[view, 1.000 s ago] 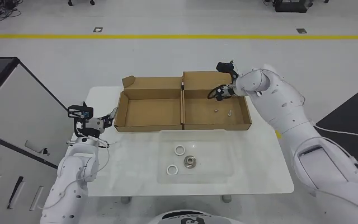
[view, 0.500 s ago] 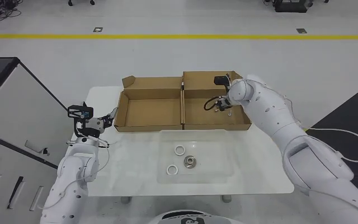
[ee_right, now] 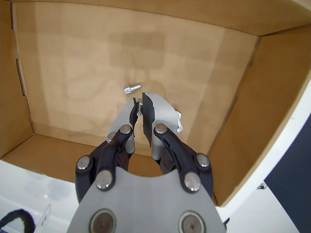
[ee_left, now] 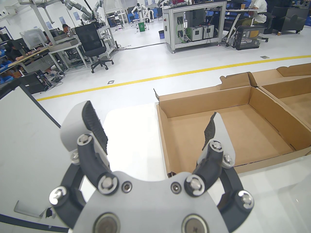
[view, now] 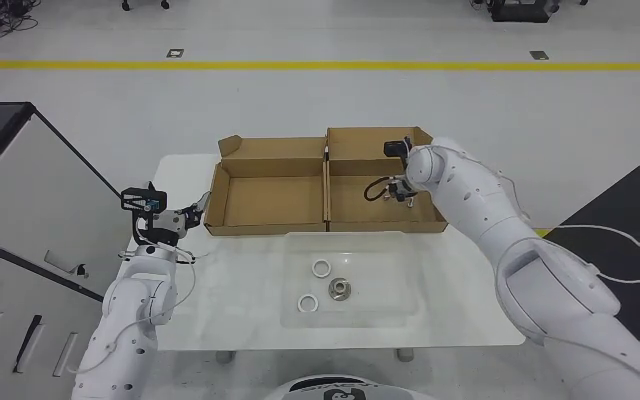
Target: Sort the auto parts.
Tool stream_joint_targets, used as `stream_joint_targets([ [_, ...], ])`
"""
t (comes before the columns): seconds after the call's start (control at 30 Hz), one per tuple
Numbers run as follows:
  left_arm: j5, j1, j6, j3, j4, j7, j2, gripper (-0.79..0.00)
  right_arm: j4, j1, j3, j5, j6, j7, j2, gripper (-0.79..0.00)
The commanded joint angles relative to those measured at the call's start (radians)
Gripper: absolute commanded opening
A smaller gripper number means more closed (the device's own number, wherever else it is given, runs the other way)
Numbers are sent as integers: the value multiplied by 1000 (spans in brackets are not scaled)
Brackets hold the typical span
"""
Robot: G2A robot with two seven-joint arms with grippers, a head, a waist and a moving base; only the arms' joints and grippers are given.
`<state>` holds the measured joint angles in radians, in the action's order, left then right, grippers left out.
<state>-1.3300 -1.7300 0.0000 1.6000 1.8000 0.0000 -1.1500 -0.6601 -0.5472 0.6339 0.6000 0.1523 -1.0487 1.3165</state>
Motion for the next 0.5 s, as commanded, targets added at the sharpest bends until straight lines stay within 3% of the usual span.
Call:
stream_joint_targets([
  [0.0, 0, 0, 0, 0, 0, 0, 0, 0, 11, 3, 0, 1, -3, 2, 5, -674],
  [0.23, 0, 0, 0, 0, 0, 0, 0, 0, 41, 8, 1, 3, -14, 2, 18, -668],
  [0.4, 0, 0, 0, 0, 0, 0, 0, 0, 49, 12, 11, -1, -21, 13, 23, -573],
  [0.47, 0, 0, 0, 0, 0, 0, 0, 0, 48, 16, 21, -8, -26, 19, 23, -483],
])
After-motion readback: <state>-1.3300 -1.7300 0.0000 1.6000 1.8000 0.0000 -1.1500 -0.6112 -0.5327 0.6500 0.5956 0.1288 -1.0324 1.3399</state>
